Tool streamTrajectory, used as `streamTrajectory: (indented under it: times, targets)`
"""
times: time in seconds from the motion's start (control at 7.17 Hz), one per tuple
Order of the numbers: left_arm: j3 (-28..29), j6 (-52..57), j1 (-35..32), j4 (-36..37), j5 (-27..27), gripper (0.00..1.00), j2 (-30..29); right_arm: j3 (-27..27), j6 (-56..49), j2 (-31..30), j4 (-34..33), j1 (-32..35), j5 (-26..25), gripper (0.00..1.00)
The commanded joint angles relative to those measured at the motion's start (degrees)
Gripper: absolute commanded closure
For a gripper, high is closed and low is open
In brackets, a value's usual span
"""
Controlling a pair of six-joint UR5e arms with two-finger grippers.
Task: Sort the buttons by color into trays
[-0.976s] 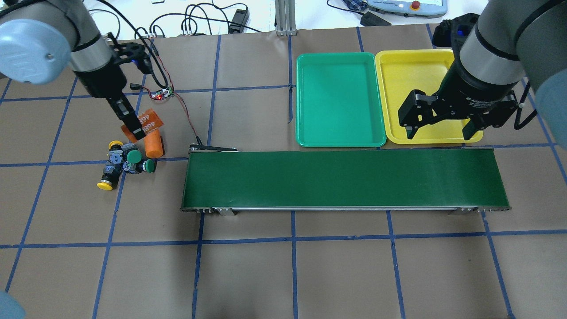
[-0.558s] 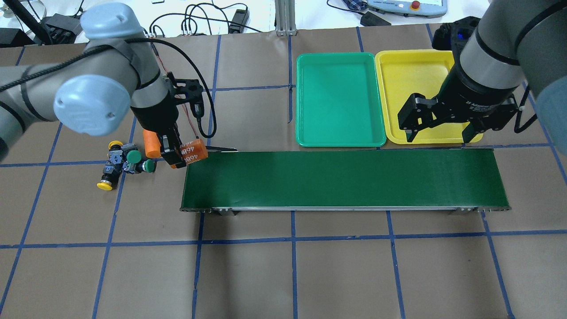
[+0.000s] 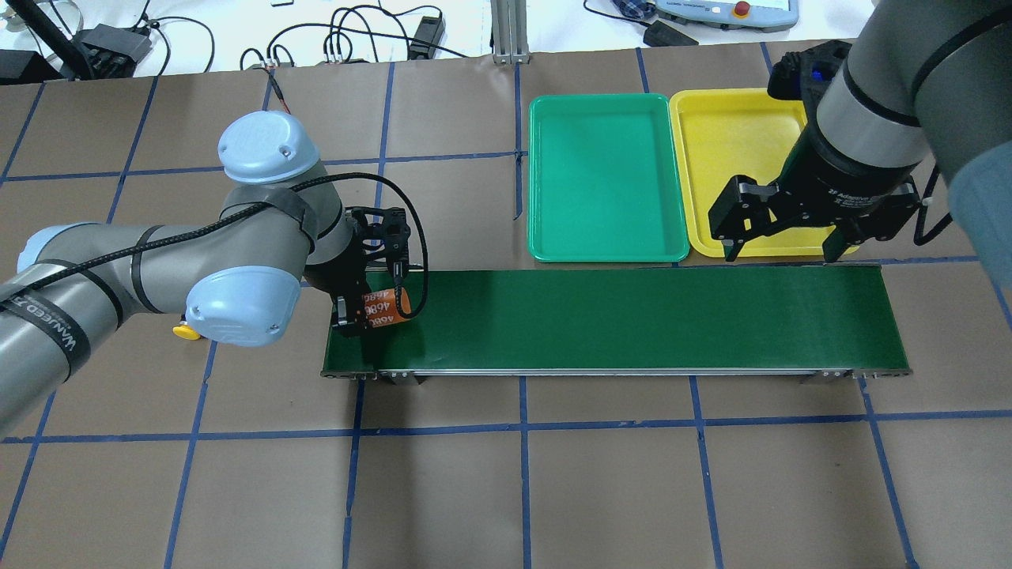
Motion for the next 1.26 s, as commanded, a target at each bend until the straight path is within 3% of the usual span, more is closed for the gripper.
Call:
streamTrajectory:
  times: [0.0,0.28,0.42,0.56,0.7,0.84,1.12]
  targets:
    - [-0.22,-0.04,0.33,2.85,0.26,0.0,-1.21,0.07,0.21,0.09,-0.35,0.0,0.51,0.0]
    - [4.31,0.66,0.78,-1.4,0.26,0.0,1.06,-0.02,0.04,0.09,-0.88,0.0,0.51,0.0]
    - [6.7,0.41,2.17,-9.44,0.61,0.0,1.77,-0.02,0.12,0.0,-0.88,0.0,0.51,0.0]
    - [7.59,1.19,8.53,-10.92,0.44,0.0,1.78,-0.02,-0.14,0.09,-0.79,0.0,0.43,0.0]
    - [7.17,2.33,18.6,-10.84,-0.61,0.0,1.6,0.06,0.03,0.09,-0.79,0.0,0.51,0.0]
    - [7.25,0.6,23.84,-10.76,-4.71,0.0,-0.05,0.07,0.04,0.18,-0.62,0.0,0.51,0.0]
    - [7.95,-3.08,23.89,-5.0,-4.75,0.0,-2.69,0.07,0.04,0.18,-0.44,0.0,0.51,0.0]
